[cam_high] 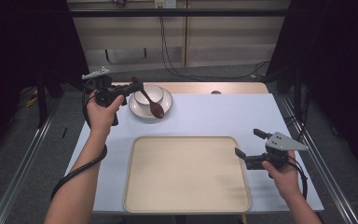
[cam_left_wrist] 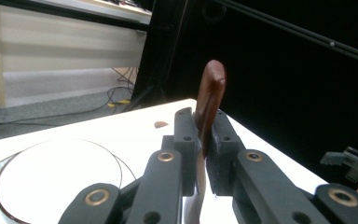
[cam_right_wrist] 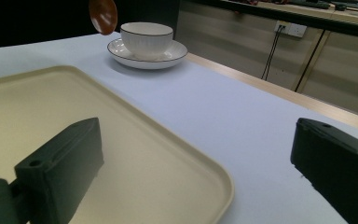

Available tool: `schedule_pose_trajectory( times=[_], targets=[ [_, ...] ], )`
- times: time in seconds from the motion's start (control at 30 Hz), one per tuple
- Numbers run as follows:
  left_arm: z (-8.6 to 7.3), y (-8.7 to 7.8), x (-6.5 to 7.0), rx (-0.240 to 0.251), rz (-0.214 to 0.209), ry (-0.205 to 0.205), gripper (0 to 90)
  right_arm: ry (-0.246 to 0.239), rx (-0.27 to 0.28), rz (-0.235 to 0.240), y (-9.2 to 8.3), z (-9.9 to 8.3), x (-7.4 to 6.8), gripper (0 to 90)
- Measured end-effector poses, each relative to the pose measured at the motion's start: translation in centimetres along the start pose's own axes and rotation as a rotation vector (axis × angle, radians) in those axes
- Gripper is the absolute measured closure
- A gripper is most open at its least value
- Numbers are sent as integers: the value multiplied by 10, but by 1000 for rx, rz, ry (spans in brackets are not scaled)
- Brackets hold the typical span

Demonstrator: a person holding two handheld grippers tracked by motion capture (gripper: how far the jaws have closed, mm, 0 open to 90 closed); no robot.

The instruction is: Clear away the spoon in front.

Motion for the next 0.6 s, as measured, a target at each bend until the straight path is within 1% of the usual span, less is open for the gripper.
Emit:
schedule_pose_trajectory(
  times=[0.13, 0.17, 0.2, 0.23, 0.27, 0.3, 0.33, 0.43, 0.47, 0.5, 0.53, 0.57, 0.6],
  targets=[
    [-4, 0, 4, -10, -29, 1, 840, 1, 4, 6, 0, 0, -1, 21],
    [-5, 0, 5, -14, -22, 2, 840, 2, 4, 5, 0, 0, 0, 21],
    [-6, 0, 5, -21, -26, 12, 840, 3, 6, 7, -1, 0, 0, 21],
    [-7, 0, 7, -22, -31, 5, 840, 4, 5, 7, -1, 0, -1, 21],
    [-8, 0, 8, -28, -40, 12, 841, 1, 4, 2, -1, 0, 0, 21],
    [-9, -1, 8, -41, -32, 21, 841, 1, 4, 3, -1, 0, -1, 21],
    [-10, 0, 10, -34, -44, 11, 840, 2, 5, 5, -1, 0, -1, 21],
    [-14, 0, 12, -40, -51, 8, 841, 0, 6, 7, 0, 0, -1, 21],
    [-15, 0, 12, -48, -52, 18, 840, -1, 6, 6, 0, 0, -1, 21],
    [-16, -1, 12, -57, -48, 18, 840, -1, 5, 6, 0, 0, -1, 21],
    [-18, -1, 12, -59, -63, 18, 841, 0, 5, 6, 0, 0, -1, 21],
    [-18, -1, 13, -57, -58, 11, 840, -2, 3, 4, -1, 0, -1, 21],
    [-19, -1, 13, -63, -59, 16, 840, -4, 1, 6, -1, 0, -1, 21]
  ],
)
Point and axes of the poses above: each handheld gripper's, and its own axes: y roughly forward along the jaws, z roughly out of its top, x roughly to its right, the point moved 1 cm from there along y, roughly forward along the jaws, and after that the axes turned 10 degrees about -x, right-handed, at the moved point
